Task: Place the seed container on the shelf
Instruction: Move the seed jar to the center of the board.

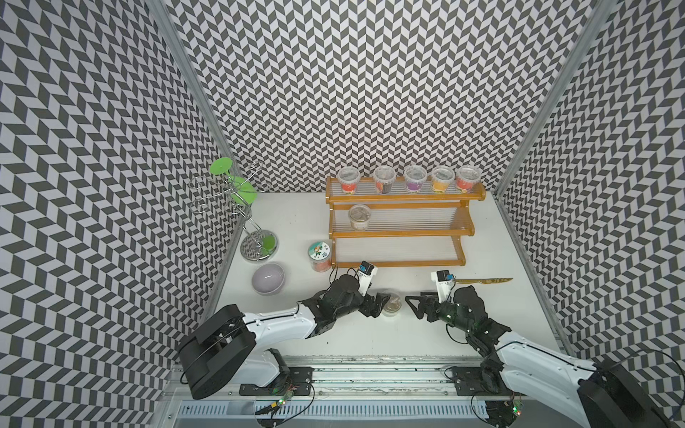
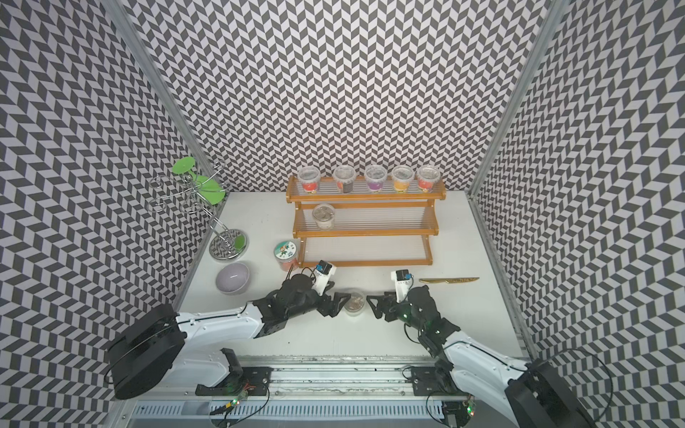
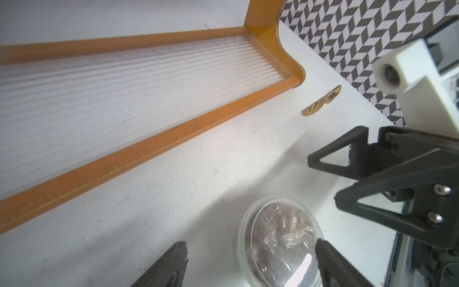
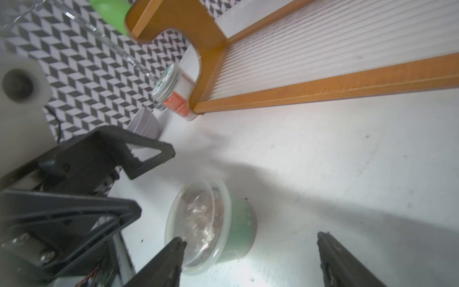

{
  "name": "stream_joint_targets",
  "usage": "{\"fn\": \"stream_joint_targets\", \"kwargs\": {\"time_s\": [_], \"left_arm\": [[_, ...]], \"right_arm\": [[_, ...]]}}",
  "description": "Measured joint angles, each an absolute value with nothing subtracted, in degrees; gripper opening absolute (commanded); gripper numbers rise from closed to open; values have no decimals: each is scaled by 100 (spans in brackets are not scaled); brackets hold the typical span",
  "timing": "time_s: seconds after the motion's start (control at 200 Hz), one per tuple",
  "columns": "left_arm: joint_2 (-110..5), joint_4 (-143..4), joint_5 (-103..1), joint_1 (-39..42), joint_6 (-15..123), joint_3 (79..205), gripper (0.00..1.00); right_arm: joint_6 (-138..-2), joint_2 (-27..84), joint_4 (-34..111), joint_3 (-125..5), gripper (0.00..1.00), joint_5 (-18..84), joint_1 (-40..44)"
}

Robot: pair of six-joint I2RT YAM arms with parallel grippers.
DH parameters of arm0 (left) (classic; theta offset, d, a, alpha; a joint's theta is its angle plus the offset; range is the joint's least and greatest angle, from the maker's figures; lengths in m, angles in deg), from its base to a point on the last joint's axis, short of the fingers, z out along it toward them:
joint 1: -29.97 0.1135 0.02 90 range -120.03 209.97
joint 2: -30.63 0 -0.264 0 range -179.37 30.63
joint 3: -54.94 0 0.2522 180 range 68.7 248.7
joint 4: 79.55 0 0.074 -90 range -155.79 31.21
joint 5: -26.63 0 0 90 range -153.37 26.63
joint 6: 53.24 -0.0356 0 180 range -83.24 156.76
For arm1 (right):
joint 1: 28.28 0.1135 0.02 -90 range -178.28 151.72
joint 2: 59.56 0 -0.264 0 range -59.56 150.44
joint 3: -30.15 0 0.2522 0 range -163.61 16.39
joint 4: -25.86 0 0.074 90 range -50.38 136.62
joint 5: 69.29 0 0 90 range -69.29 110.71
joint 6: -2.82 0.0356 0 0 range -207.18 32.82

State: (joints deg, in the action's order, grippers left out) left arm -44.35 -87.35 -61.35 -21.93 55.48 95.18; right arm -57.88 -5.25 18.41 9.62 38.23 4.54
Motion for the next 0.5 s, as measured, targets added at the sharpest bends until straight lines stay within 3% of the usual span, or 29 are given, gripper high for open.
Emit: {"fn": "stream_joint_targets", "kwargs": {"time_s": [0.17, 0.355, 0.501], "left_arm": [[-3683, -9264, -6447, -2215, 5480, 8838, 92], [-3502, -9985, -6476, -2215, 5050, 8272, 98], [-3580, -10508, -6310, -2215, 4661, 7909, 100]], "right_arm": [[-6422, -173, 1878, 597, 83, 4059, 745], [-7538, -134, 1067, 862, 86, 3230, 1735], [-8472, -38, 235, 1375, 89, 2745, 1864]]}}
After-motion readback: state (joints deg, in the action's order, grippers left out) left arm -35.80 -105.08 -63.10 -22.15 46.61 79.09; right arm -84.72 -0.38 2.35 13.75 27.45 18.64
